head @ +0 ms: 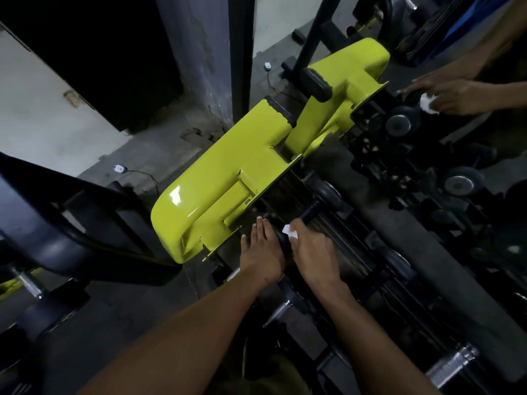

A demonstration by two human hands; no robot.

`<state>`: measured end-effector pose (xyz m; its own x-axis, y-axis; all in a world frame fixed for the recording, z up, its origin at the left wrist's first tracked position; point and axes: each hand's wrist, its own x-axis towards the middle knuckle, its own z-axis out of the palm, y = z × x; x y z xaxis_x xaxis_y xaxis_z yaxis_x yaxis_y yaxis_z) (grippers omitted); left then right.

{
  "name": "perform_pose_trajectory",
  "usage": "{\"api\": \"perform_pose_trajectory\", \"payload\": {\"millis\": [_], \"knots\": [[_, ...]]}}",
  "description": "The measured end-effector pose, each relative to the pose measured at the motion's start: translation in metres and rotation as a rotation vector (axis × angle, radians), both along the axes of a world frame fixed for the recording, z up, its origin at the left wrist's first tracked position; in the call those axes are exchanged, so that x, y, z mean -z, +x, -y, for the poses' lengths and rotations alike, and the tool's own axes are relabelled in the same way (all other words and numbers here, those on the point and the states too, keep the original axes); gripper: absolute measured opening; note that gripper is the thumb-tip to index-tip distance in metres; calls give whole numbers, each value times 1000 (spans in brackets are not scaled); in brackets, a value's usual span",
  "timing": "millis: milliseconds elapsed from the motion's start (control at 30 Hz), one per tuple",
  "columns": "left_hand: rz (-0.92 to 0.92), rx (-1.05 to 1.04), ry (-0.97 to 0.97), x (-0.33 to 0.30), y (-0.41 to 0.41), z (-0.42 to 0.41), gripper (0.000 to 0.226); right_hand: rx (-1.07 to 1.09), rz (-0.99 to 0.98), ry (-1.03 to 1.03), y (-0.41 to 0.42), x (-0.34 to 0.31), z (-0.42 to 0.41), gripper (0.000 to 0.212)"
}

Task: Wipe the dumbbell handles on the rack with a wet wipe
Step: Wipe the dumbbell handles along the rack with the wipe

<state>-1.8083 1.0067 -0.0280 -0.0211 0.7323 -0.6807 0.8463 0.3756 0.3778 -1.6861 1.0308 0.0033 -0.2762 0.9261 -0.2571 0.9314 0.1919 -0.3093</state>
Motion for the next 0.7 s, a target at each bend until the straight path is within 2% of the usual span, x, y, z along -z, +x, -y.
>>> {"api": "perform_pose_trajectory", "payload": {"millis": [67, 200, 300, 433, 533, 700], "knots": [[10, 5, -5, -1, 0, 0, 101, -143, 20, 23, -1, 2, -10, 19], [12, 18, 18, -3, -2, 1, 103, -353, 217, 35, -8, 2, -31, 32], [10, 2, 16, -3, 0, 1, 111, -431, 441, 36, -19, -8, -45, 33], [-8, -22, 24, -2, 1, -1, 114, -422, 669, -64, -32, -24, -76, 33], [0, -23, 34, -1, 1, 0, 114, -473, 745, -2, -35, -33, -92, 35], [0, -24, 46, 1, 1, 2, 114, -727, 871, 94, -30, -43, -93, 34]]}}
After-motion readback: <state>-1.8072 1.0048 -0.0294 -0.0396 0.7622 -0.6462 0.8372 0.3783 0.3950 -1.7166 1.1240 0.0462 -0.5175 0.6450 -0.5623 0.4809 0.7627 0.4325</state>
